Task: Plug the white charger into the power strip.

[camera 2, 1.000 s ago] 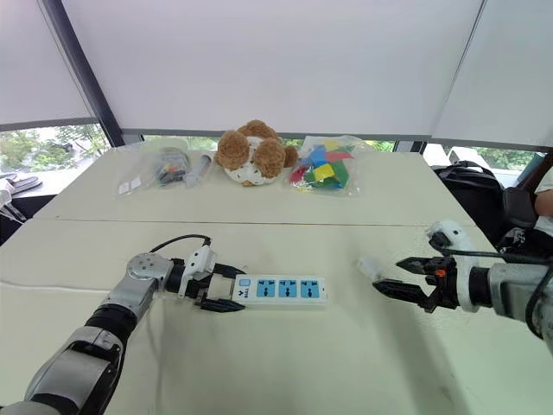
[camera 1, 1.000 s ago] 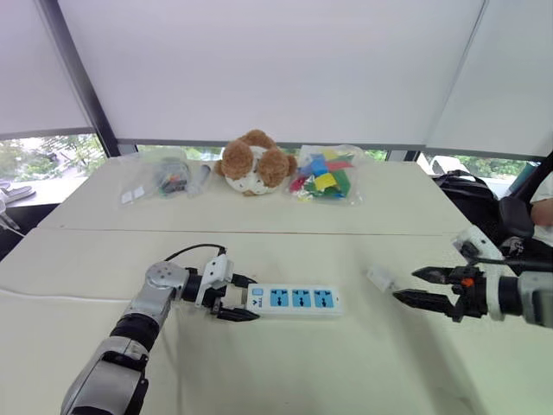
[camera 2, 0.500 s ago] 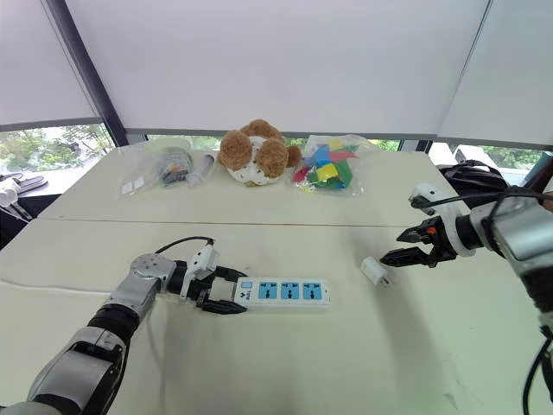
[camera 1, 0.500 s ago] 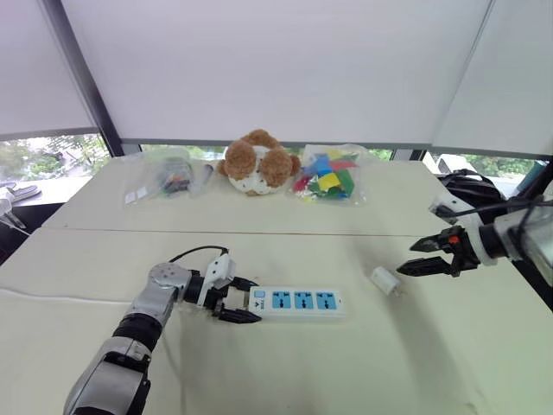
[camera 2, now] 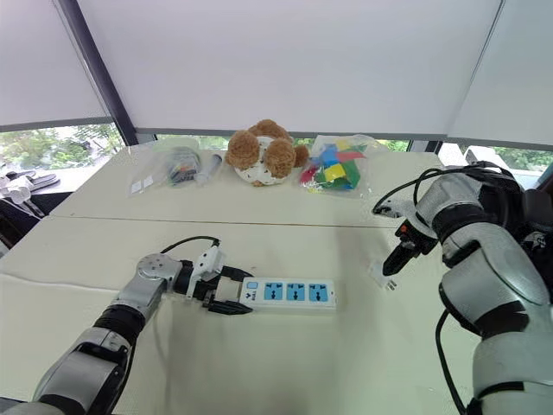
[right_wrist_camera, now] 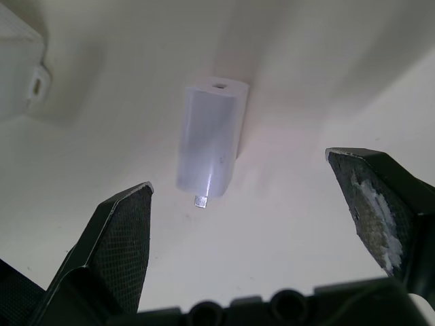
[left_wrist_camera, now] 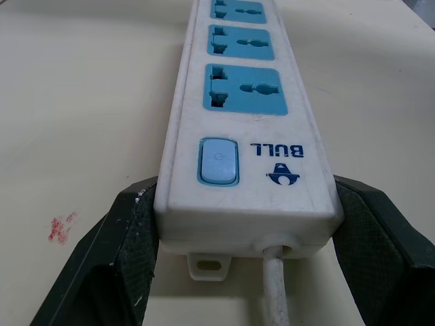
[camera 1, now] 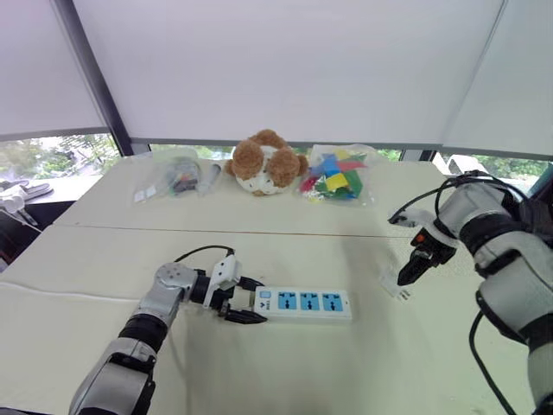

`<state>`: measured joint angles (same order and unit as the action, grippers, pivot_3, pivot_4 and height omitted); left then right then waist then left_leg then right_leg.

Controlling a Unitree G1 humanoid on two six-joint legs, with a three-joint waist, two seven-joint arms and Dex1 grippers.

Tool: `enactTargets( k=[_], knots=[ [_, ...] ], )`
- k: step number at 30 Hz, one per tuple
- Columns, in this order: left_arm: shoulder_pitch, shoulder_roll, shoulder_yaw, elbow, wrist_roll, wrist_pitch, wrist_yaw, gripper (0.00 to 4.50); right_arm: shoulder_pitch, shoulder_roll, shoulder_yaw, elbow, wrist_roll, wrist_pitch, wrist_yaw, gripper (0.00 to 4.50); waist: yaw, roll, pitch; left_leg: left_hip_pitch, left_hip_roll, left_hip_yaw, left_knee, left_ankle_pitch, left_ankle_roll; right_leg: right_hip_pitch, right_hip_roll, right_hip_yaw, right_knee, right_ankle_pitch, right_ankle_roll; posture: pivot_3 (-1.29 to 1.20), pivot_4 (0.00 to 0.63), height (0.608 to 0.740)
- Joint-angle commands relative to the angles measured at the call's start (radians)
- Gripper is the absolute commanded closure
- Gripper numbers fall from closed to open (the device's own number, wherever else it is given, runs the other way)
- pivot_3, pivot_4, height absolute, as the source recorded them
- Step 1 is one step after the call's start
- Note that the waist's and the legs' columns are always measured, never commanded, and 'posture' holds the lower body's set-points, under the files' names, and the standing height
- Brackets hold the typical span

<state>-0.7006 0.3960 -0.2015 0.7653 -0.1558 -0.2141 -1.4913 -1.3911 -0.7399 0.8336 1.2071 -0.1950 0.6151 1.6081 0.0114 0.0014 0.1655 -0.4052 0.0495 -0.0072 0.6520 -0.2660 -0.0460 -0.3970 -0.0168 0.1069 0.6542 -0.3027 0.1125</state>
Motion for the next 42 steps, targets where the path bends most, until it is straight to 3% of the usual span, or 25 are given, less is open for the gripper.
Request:
enactTargets(
  k=[1,11,15,19,21,34,42],
  knots=[
    [0.061,-0.036,-0.102,0.027,0.098,0.013,-0.001,1.49,-0.078,0.032,-0.025,0.058,-0.053,-0.03,0.006,0.0,0.001,0.001,-0.001,0.0,0.0,0.0,0.0,0.0,0.0,0.0,0.0,0.0,0.0,0.0,0.0,0.0,0.15,0.739],
    [0.085,-0.069,-0.1,0.007,0.089,0.015,0.04,1.49,-0.053,0.113,-0.071,0.117,-0.173,-0.066,0.002,0.0,0.004,0.004,-0.002,-0.001,-0.002,-0.002,0.009,0.0,0.0,0.005,-0.001,0.0,0.001,0.0,0.0,0.0,0.15,0.739],
    [0.103,-0.079,-0.094,0.0,0.086,0.001,0.072,1.49,-0.023,0.148,-0.103,0.133,-0.192,-0.043,-0.033,1.05,0.003,0.005,-0.004,-0.001,-0.004,-0.002,0.012,0.0,0.0,0.008,-0.002,0.0,0.001,0.0,0.001,0.0,0.15,0.739],
    [0.1,-0.083,-0.086,0.017,0.09,-0.016,0.099,1.49,-0.019,0.174,-0.146,0.141,-0.202,-0.008,-0.037,3.23,0.005,0.007,-0.006,-0.001,-0.004,-0.003,0.012,0.0,0.0,0.008,-0.002,0.0,0.001,0.002,0.003,0.0,0.15,0.739],
    [0.092,-0.084,-0.082,0.03,0.091,-0.021,0.107,1.49,-0.009,0.174,-0.156,0.138,-0.22,-0.022,-0.053,3.89,0.004,0.007,-0.01,-0.001,-0.004,-0.003,0.012,0.0,0.0,0.009,-0.002,0.0,0.001,0.002,0.003,0.0,0.15,0.739],
    [0.054,-0.096,-0.081,0.092,0.102,-0.049,0.116,1.49,-0.018,0.161,-0.206,0.123,-0.262,-0.061,0.005,3.89,0.004,0.007,-0.01,0.0,-0.006,-0.005,0.013,0.0,-0.001,0.011,-0.002,0.0,0.001,0.002,0.003,0.0,0.15,0.739],
    [0.022,-0.109,-0.077,0.138,0.112,-0.069,0.113,1.49,0.017,0.124,-0.23,0.046,-0.253,-0.201,0.004,3.89,0.004,0.007,-0.01,0.0,-0.009,-0.008,0.015,0.0,-0.001,0.014,-0.003,0.001,0.0,0.002,0.004,0.0,0.15,0.739]
  ],
)
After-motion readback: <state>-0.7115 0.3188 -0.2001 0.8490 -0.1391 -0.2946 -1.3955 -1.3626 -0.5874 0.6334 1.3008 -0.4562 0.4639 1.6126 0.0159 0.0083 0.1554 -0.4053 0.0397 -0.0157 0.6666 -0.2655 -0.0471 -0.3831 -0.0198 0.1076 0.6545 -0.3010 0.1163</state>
